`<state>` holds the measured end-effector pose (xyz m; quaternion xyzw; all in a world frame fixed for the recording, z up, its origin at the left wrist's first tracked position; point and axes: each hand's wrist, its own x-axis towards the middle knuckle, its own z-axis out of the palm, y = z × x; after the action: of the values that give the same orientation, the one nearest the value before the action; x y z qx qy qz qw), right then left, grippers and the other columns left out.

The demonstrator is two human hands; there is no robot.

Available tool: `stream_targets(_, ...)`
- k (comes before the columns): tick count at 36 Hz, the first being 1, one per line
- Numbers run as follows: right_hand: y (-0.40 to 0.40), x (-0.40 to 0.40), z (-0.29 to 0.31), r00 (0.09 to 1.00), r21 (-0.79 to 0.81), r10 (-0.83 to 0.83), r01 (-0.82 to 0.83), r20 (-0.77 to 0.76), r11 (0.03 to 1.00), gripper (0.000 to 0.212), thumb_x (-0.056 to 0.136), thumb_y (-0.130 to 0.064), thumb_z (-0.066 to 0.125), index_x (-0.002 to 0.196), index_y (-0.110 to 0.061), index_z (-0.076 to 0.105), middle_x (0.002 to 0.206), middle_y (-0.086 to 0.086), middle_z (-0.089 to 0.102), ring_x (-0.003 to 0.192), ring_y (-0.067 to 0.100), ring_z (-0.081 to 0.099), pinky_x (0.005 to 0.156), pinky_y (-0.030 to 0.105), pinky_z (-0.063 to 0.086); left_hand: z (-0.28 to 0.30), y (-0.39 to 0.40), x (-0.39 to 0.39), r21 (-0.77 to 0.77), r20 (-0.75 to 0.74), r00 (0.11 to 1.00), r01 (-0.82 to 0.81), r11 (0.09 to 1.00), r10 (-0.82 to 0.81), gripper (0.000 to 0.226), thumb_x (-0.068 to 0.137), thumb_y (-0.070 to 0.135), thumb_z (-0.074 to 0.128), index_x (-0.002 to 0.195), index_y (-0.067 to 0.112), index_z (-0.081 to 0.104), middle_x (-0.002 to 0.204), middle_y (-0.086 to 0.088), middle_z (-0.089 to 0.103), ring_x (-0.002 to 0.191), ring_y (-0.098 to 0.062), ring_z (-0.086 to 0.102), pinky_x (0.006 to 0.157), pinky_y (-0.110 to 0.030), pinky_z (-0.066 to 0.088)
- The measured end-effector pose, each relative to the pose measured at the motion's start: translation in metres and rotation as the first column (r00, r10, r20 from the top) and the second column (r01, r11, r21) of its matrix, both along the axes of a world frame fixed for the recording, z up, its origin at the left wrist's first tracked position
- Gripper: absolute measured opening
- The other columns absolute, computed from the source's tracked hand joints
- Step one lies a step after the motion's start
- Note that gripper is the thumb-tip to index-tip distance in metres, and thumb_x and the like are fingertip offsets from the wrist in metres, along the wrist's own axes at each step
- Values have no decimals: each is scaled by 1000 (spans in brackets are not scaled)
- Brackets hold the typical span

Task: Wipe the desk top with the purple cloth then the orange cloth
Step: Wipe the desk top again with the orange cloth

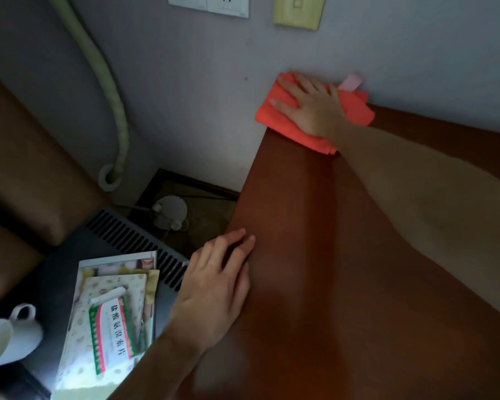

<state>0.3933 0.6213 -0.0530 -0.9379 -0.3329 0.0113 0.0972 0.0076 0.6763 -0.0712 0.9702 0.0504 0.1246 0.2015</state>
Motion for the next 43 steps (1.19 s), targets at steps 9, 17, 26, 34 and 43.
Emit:
stream_targets(9, -51, -89, 6, 997, -28, 13, -15, -70, 999, 87, 89, -87, 23, 163, -43, 11, 174, -8, 2, 160, 21, 0, 125, 59, -2, 2, -3, 0, 202, 10, 1000, 5, 979, -7, 40, 99, 26, 45, 134, 12, 58, 135, -6, 58, 121, -25, 56, 101, -40, 38)
stream_targets(17, -163, -287, 7, 997, -54, 13, -17, -76, 998, 111, 69, -100, 2, 163, -41, 7, 174, -7, 3, 160, 20, 0, 125, 61, 1, 2, -14, -7, 326, 34, 999, -51, 944, 42, 36, 94, 21, 46, 125, 10, 60, 125, -13, 60, 109, -34, 59, 94, -44, 36)
stream_targets(26, -235, -442, -6, 990, -13, -139, 139, -12, 990, 104, 80, -95, 21, 160, -30, 32, 173, -8, 10, 160, 19, 6, 124, 62, 12, 10, -42, -23, 241, -56, 998, 6, 971, 8, 43, 98, 32, 36, 132, 14, 56, 130, -6, 54, 113, -28, 55, 91, -43, 40)
stream_targets(34, -227, -405, -6, 986, 20, -165, 165, -11, 986, 97, 82, -93, 24, 160, -37, 28, 172, -11, 13, 159, 16, 6, 125, 59, 10, 14, -56, 0, 182, -42, 999, 19, 983, -12, 44, 99, 34, 37, 136, 18, 55, 133, -6, 53, 115, -27, 53, 93, -42, 39)
stream_targets(43, -181, -195, 1, 947, 38, -315, 317, -56, 948, 96, 85, -89, 34, 163, -33, 21, 173, -7, 10, 159, 19, 5, 125, 58, 5, 4, -82, 32, 107, -54, 998, -37, 994, 43, 48, 99, 40, 37, 139, 18, 51, 141, -4, 50, 126, -24, 49, 105, -40, 35)
